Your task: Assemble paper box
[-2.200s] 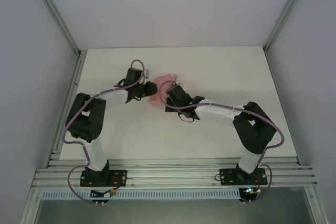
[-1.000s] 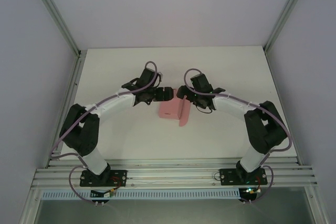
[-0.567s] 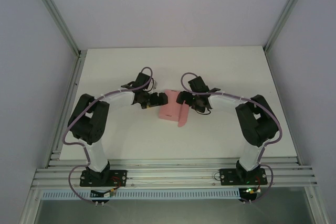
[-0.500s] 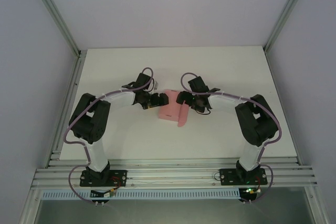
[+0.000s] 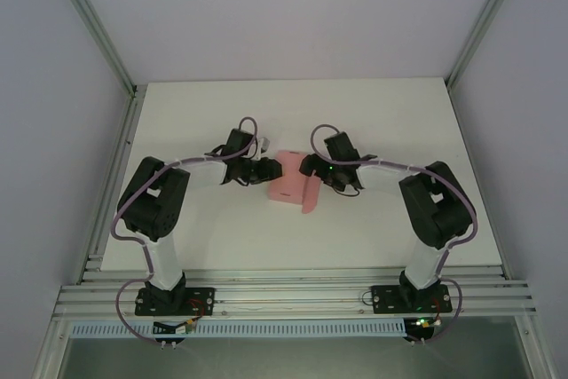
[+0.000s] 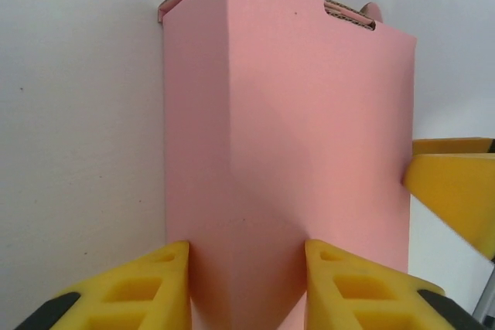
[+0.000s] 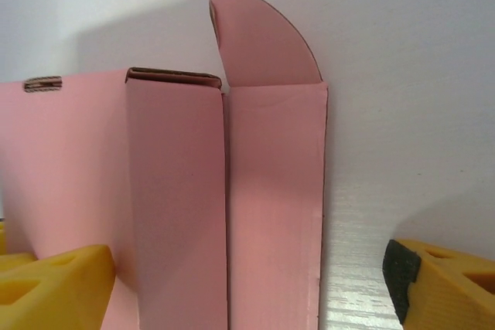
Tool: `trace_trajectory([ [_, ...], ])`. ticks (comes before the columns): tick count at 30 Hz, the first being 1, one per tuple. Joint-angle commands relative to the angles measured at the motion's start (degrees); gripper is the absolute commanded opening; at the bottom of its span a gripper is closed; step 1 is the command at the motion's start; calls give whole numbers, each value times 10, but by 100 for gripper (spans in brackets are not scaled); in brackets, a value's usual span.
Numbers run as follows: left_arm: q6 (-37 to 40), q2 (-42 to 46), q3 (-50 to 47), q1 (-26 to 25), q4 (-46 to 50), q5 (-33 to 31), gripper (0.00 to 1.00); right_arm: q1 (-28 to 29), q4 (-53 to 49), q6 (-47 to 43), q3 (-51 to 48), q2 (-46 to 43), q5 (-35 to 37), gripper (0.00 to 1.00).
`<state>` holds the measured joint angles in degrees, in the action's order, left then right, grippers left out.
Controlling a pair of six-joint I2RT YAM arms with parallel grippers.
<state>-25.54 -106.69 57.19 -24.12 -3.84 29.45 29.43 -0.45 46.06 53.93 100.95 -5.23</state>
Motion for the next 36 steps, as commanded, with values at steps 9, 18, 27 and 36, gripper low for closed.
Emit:
trace_trajectory([
  [9,-30,-17,-73,12,-24,1,30,-12,184,54,-47,43,-248,85],
  [18,-42,-15,-84,13,-38,-14,28,-13,432,110,-106,17,-323,77],
  [27,-105,-6,-147,13,-182,29,29,-11,500,142,-86,69,-347,77],
  [36,-106,14,-186,16,-209,14,25,17,97,-1,15,45,-196,44],
])
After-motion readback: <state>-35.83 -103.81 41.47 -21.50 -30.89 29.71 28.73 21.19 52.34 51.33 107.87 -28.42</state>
